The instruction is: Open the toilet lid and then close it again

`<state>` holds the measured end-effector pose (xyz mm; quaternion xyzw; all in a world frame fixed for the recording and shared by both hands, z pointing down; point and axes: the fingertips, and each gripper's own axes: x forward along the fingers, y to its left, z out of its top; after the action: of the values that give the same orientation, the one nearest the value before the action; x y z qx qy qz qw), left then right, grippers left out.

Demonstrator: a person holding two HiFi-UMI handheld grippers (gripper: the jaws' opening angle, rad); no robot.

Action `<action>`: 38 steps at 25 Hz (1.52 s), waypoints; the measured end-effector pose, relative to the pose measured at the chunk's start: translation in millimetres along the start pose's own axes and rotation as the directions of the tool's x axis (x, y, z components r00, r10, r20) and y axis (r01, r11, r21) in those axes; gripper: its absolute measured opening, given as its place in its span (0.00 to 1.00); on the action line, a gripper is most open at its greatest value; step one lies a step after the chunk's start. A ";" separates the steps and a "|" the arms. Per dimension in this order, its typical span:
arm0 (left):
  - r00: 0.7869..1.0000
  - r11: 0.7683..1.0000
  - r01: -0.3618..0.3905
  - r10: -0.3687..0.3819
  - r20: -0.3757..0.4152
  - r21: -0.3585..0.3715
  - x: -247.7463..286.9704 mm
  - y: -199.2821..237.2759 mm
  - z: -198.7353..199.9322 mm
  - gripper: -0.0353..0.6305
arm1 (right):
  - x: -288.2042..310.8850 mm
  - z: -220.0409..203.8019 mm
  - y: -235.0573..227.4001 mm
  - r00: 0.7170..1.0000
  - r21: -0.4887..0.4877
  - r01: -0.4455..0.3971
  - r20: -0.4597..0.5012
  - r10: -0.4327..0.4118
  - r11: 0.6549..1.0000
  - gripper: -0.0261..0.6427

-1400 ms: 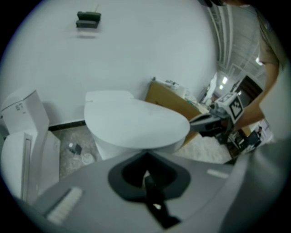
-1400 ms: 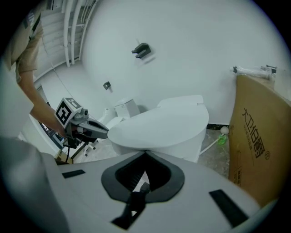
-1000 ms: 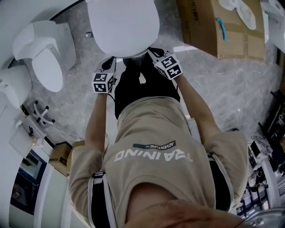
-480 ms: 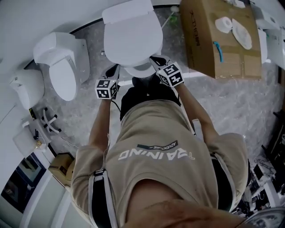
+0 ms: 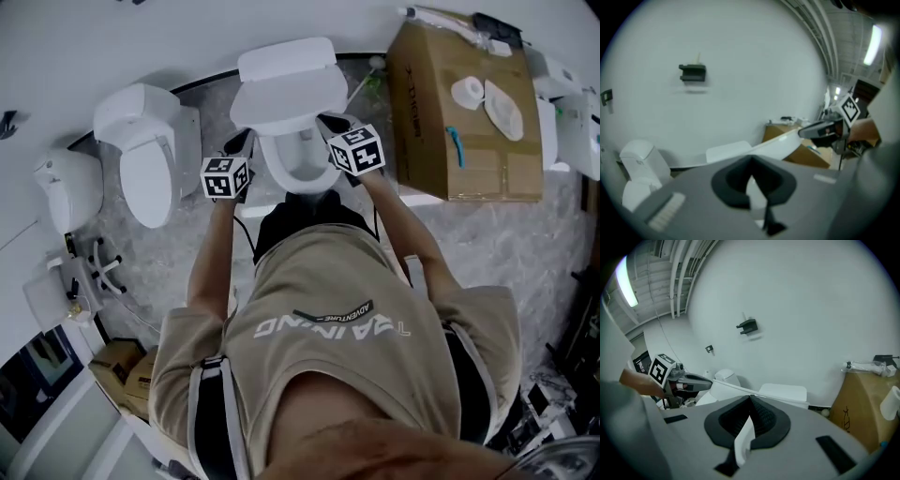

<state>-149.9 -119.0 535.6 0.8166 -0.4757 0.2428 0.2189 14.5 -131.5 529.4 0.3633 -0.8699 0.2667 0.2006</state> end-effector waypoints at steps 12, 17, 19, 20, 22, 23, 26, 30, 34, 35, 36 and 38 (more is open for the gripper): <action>0.996 0.999 0.053 -0.054 0.068 0.010 28.4 41.3 83.3 0.06 | 29.2 91.8 -32.1 0.989 -0.037 0.144 -0.012 -0.145 0.989 0.06; 0.993 0.995 0.086 -0.089 0.076 0.041 40.8 59.9 116.4 0.06 | 43.9 127.6 -45.3 0.979 -0.027 0.201 -0.020 -0.202 0.979 0.06; 0.993 0.995 0.085 -0.089 0.078 0.059 44.6 65.8 128.7 0.06 | 48.0 141.5 -49.3 0.976 -0.020 0.218 -0.012 -0.218 0.976 0.06; 0.993 0.994 0.086 -0.091 0.077 0.067 47.1 68.0 134.0 0.06 | 50.1 147.2 -51.6 0.974 -0.032 0.227 -0.010 -0.227 0.973 0.06; 0.993 0.993 0.093 -0.098 0.068 0.077 53.5 71.4 142.4 0.06 | 53.9 156.1 -57.9 0.971 -0.044 0.239 -0.008 -0.240 0.970 0.06; 0.993 0.992 0.097 -0.102 0.059 0.083 56.8 73.0 145.6 0.06 | 55.9 159.4 -61.2 0.971 -0.030 0.239 -0.006 -0.240 0.970 0.06; 0.994 0.990 0.093 -0.098 0.045 0.105 65.7 80.3 157.9 0.06 | 62.7 171.9 -70.0 0.971 0.003 0.237 0.018 -0.237 0.971 0.06; 0.994 0.992 0.096 -0.100 0.051 0.083 76.0 87.5 172.8 0.06 | 69.3 187.1 -80.0 0.971 -0.032 0.239 0.034 -0.238 0.971 0.06; 0.995 0.992 0.084 -0.089 0.048 0.089 89.4 99.6 190.8 0.06 | 81.9 207.3 -92.0 0.972 -0.078 0.233 0.026 -0.232 0.969 0.06; 0.996 0.993 0.080 -0.084 0.044 0.089 92.9 102.6 195.3 0.06 | 85.5 212.4 -95.3 0.972 -0.091 0.234 0.021 -0.233 0.968 0.06; 0.996 0.993 0.076 -0.080 0.038 0.090 96.3 104.7 199.3 0.06 | 88.9 216.9 -98.8 0.972 -0.104 0.234 0.015 -0.234 0.967 0.06; 0.997 0.993 0.066 -0.069 0.027 0.102 102.4 109.0 207.7 0.06 | 95.6 225.7 -105.8 0.973 -0.125 0.230 -0.002 -0.232 0.965 0.06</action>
<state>-163.1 -359.1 448.0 0.8458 -0.4384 0.2464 0.1780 -5.1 -382.2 439.5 0.4469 -0.8346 0.1901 0.2599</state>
